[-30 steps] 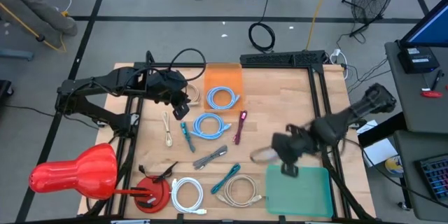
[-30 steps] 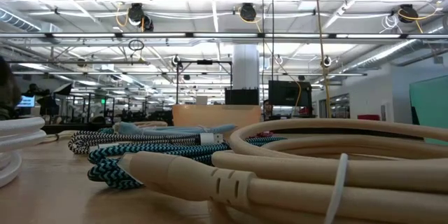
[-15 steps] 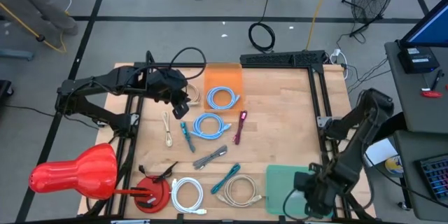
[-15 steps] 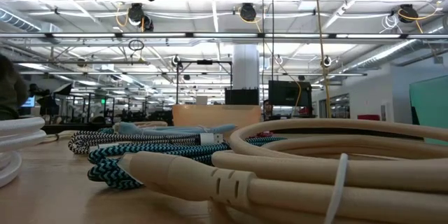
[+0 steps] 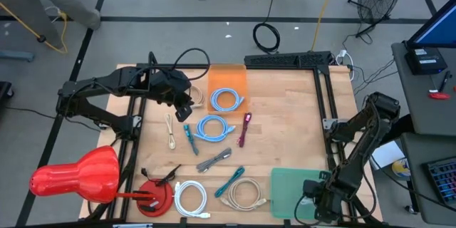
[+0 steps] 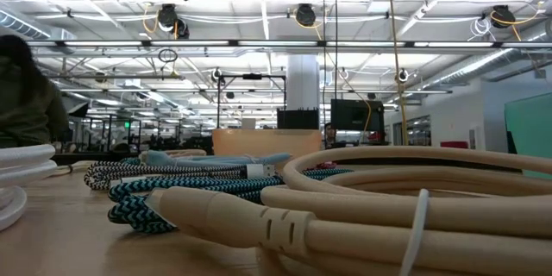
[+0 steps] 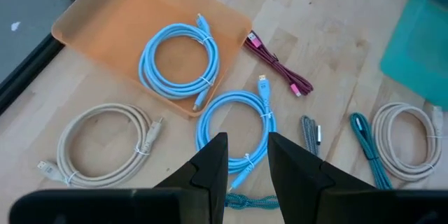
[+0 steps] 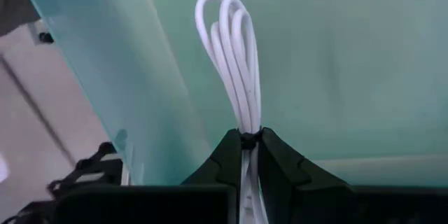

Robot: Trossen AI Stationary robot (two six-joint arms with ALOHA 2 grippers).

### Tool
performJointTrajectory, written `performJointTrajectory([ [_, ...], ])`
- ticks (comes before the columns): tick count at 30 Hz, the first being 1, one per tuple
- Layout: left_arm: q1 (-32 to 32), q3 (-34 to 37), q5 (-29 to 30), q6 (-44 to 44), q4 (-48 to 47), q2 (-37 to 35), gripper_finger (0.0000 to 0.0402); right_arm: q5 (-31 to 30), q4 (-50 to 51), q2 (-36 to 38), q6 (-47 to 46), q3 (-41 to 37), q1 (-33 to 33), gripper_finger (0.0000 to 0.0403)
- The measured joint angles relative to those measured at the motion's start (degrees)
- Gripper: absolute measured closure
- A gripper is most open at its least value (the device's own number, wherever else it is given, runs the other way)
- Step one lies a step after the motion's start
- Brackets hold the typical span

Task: Pick & Place USB Port
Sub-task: Put the top white usb cable into the blue bin, then put the pink patterned usb cable into the blue bin

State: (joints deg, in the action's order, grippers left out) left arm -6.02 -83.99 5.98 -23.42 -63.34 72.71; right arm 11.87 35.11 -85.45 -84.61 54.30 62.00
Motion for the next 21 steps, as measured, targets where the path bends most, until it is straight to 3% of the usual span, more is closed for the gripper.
performJointTrajectory([
  [4, 0.0, 0.0, 0.0, -0.02, -0.43, 0.0, 0.0298, 0.36, -6.37, 0.0, -0.69, -2.01, 0.0, 0.0386],
  [10, 0.02, 0.0, 0.02, -0.01, -0.42, 0.0, 0.0298, 0.34, -6.22, 0.0, -1.08, -2.29, -0.02, 0.0381],
  [17, 0.0, 0.0, 0.46, 0.24, -0.24, 0.0, 0.0298, 0.18, -6.2, 0.0, -3.83, -2.29, -0.02, 0.028],
  [21, 0.0, 0.0, 0.48, 0.24, -0.03, 0.0, 0.0298, 0.21, -6.18, 0.0, -4.29, -2.29, -0.05, 0.025],
])
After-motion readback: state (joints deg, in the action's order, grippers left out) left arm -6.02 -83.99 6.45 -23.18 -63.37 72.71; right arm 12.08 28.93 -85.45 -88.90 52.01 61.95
